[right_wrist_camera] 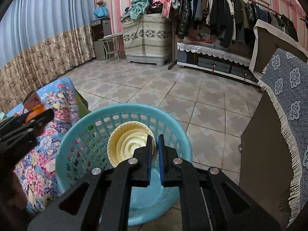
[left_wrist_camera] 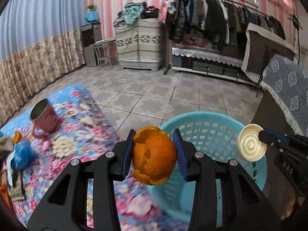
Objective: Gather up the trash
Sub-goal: 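Carry the orange and lid to the blue basket and release both, then move both tools back over the bed, then grasp the orange plastic bag with the left tool while the right tool grasps the blue bag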
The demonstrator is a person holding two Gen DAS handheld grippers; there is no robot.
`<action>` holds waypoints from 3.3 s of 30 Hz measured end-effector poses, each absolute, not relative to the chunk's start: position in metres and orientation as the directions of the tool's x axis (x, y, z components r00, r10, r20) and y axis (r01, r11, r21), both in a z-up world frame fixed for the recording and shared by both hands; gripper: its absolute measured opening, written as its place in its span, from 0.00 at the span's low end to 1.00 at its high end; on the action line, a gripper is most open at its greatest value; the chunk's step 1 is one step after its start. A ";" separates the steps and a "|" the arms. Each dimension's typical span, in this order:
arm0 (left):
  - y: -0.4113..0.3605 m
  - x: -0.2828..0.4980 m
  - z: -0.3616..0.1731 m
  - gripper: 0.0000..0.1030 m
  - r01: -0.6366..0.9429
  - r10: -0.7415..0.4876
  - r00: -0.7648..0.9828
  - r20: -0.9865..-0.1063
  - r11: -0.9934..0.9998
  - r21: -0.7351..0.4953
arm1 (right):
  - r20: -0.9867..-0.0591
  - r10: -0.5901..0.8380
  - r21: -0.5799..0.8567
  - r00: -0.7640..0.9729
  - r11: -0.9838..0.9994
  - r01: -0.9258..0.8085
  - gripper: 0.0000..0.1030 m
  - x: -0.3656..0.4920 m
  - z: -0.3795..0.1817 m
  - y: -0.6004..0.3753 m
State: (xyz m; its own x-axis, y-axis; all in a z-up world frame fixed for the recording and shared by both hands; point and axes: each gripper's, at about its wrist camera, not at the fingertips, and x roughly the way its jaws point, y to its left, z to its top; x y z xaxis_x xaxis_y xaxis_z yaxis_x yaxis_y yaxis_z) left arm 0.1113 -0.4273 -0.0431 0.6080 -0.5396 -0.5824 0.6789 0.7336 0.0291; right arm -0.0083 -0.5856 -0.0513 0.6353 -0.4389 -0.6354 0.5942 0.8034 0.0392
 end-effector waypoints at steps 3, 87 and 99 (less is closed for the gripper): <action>-0.446 0.110 -0.048 0.40 0.707 -0.552 0.574 -0.605 0.707 0.027 | -0.646 -0.433 0.045 0.629 0.801 0.597 0.06 -0.008 -0.054 -0.587; -0.025 0.195 -0.100 0.68 0.199 -0.127 0.673 -0.729 0.980 0.013 | -0.583 -0.239 -0.049 0.776 0.964 0.260 0.91 0.178 -0.060 -0.256; -0.024 0.199 -0.098 0.11 0.213 -0.157 0.654 -0.740 0.977 -0.019 | -0.631 -0.209 -0.019 0.747 0.967 0.254 0.91 0.187 -0.077 -0.265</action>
State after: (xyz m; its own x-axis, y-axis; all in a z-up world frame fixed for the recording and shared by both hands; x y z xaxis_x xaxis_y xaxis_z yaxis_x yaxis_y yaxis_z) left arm 0.1986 -0.0239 -0.0981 0.6540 -0.1573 -0.7400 0.2132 0.9768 -0.0193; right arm 0.1872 -0.2648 -0.0772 0.7468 -0.2091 -0.6313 0.2544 0.9669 -0.0193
